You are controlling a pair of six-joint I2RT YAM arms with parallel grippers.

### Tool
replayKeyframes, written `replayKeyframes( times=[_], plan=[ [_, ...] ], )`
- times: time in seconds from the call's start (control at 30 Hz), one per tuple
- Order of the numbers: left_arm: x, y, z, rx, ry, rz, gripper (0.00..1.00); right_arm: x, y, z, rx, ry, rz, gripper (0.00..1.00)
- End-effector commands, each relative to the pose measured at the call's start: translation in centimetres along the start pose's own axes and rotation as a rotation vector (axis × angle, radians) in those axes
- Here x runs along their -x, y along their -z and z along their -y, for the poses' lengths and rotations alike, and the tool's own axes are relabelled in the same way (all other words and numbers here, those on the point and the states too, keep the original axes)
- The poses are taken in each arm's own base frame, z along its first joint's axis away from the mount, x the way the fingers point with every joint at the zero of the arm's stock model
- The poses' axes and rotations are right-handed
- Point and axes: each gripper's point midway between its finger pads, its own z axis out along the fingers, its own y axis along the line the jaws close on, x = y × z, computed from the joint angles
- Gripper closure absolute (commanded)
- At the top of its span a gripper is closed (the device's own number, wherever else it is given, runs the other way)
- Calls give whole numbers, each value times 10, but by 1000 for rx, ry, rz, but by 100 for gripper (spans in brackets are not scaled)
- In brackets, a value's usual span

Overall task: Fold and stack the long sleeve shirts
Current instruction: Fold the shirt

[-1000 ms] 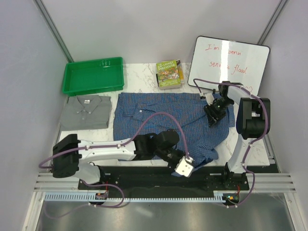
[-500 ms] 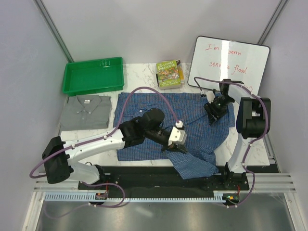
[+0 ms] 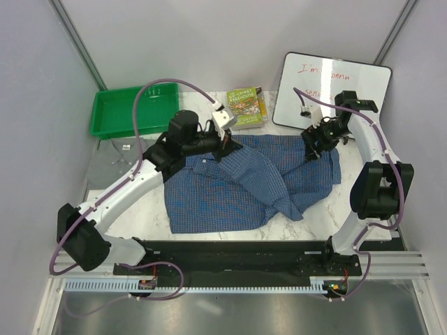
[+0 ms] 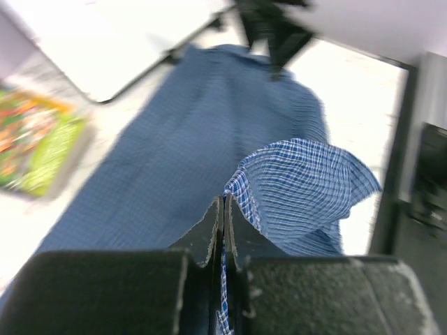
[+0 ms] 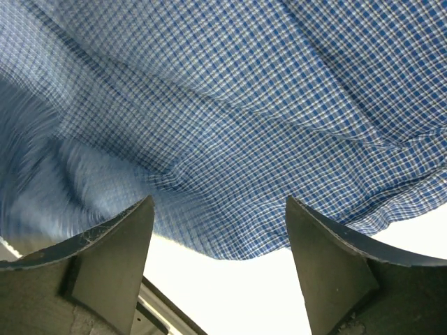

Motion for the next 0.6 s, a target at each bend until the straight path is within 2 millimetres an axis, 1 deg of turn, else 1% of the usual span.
replayKeyframes(
  times=[0.0,0.03,0.1,0.13,0.2,0.23,0.27,0.3,0.33,0.37,0.4,0.43,0.47,0.5,0.53,0.57],
  plan=[
    [6,20,-60,271,51,-16,98,-1,10,-17,50,13,6,19],
    [1,21,-69,298,46,-30,98,-4,9,-16,52,13,-4,23],
    [-15,21,-82,358,54,-77,98,-13,7,-17,71,5,-29,26],
    [-32,19,-93,389,85,-112,98,-15,7,-16,74,5,-37,31],
    [-51,19,-106,437,113,-161,98,-19,10,-16,79,12,-49,38],
    [-70,18,-116,465,147,-199,98,-21,12,-18,82,18,-49,44],
    [-76,19,-123,492,162,-211,98,-26,11,-23,101,13,-63,46],
    [-84,18,-127,499,182,-225,98,-28,16,-27,103,39,-57,48],
    [-90,20,-134,516,210,-229,98,-29,17,-33,116,50,-47,48],
    [-98,17,-137,509,229,-240,98,-37,14,-39,138,49,-58,48],
    [-99,17,-140,510,239,-235,98,-37,17,-44,135,71,-45,47],
    [-100,16,-140,482,249,-228,98,-38,16,-49,146,74,-36,43],
    [-102,14,-140,467,258,-231,98,-41,11,-53,155,71,-33,40],
    [-100,13,-140,451,257,-221,98,-40,8,-56,164,61,-30,38],
    [-96,9,-133,403,291,-199,98,-40,4,-60,175,27,-30,35],
    [-94,8,-129,379,292,-191,98,-34,-4,-66,200,29,-17,33]
  ],
)
